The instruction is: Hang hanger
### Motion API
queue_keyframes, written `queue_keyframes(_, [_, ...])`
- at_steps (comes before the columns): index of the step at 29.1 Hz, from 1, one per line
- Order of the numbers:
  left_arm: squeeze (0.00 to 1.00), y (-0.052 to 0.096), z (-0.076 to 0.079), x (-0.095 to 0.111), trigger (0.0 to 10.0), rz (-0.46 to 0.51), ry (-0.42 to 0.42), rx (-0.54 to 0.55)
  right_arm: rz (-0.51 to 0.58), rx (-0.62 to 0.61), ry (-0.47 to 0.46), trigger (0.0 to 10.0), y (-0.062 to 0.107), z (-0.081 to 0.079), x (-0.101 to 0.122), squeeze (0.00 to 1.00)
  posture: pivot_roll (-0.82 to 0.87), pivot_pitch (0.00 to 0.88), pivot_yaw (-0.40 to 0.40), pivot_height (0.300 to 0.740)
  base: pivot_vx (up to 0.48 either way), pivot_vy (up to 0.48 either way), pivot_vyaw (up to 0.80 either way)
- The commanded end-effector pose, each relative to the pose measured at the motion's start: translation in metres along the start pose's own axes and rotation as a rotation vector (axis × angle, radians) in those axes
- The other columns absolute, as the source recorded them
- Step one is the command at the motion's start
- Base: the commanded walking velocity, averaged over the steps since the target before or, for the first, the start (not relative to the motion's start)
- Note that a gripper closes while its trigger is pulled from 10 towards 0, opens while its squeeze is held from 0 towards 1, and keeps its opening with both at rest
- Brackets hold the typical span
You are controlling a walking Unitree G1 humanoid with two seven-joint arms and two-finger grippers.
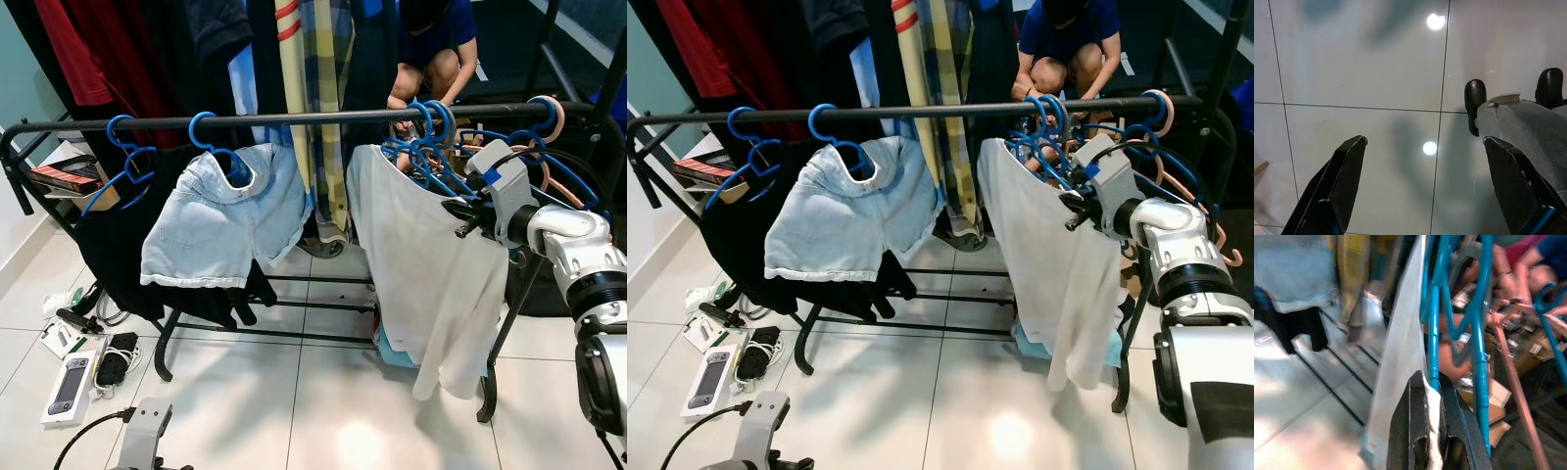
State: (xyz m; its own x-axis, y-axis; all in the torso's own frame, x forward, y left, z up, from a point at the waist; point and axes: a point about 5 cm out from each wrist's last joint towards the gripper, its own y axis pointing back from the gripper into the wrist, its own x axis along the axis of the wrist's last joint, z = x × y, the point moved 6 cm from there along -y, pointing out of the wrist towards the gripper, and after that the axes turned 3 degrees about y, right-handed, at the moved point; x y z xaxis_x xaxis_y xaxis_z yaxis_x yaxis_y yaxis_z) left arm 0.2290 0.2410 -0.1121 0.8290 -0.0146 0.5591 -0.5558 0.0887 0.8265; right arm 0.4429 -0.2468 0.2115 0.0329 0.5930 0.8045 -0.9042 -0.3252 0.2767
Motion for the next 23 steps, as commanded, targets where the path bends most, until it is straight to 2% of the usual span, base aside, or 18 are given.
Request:
queue_keyframes(1, [0.0,0.005,-0.013,-0.007,10.0,-0.018,0.006,0.034,-0.055,0.009,0.025,0.0,-0.004,-0.009,-0.012,0.0,0.03,0.135,0.165,0.74,0.0,0.0,0.0])
queue_keyframes(4, [0.0,0.004,-0.012,-0.006,10.0,-0.015,0.008,0.036,-0.042,-0.044,0.027,0.0,-0.002,0.0,-0.009,0.0,0.02,0.118,0.16,0.74,0.0,0.0,0.0])
queue_keyframes(5, [0.0,0.003,-0.011,-0.005,10.0,-0.013,0.009,0.042,-0.009,-0.074,0.024,0.0,-0.001,0.007,-0.001,0.0,0.02,0.105,0.158,0.74,0.0,0.0,0.0])
queue_keyframes(6, [0.0,0.002,-0.01,-0.002,10.0,-0.01,0.009,0.053,0.088,-0.112,0.008,0.0,0.002,0.016,0.019,0.0,0.01,0.085,0.153,0.74,0.0,0.0,0.0])
queue_keyframes(8, [0.0,0.0,-0.008,0.001,10.0,-0.007,0.009,0.059,0.174,-0.125,0.006,0.0,0.004,0.022,0.038,0.0,0.01,0.069,0.151,0.74,0.0,0.0,0.0])
queue_keyframes(9, [0.0,0.0,-0.008,0.001,10.0,-0.007,0.009,0.059,0.174,-0.125,0.006,0.0,0.004,0.022,0.038,0.0,0.01,0.069,0.151,0.74,0.0,0.0,0.0])
queue_keyframes(12, [0.0,-0.002,-0.004,0.007,10.0,0.001,0.014,0.063,0.274,-0.14,0.013,0.0,0.007,0.027,0.062,0.0,0.0,0.042,0.146,0.74,0.0,0.0,0.0])
queue_keyframes(17, [0.0,-0.005,0.002,0.015,10.0,0.021,0.022,0.063,0.347,-0.133,0.016,0.0,0.01,0.029,0.082,0.0,-0.01,0.01,0.136,0.74,0.0,0.0,0.0])
queue_keyframes(23, [0.0,-0.009,0.012,0.027,10.0,0.041,0.027,0.058,0.383,-0.069,-0.002,0.0,0.007,0.016,0.085,0.0,-0.05,0.0,0.127,0.74,0.0,0.0,0.0])
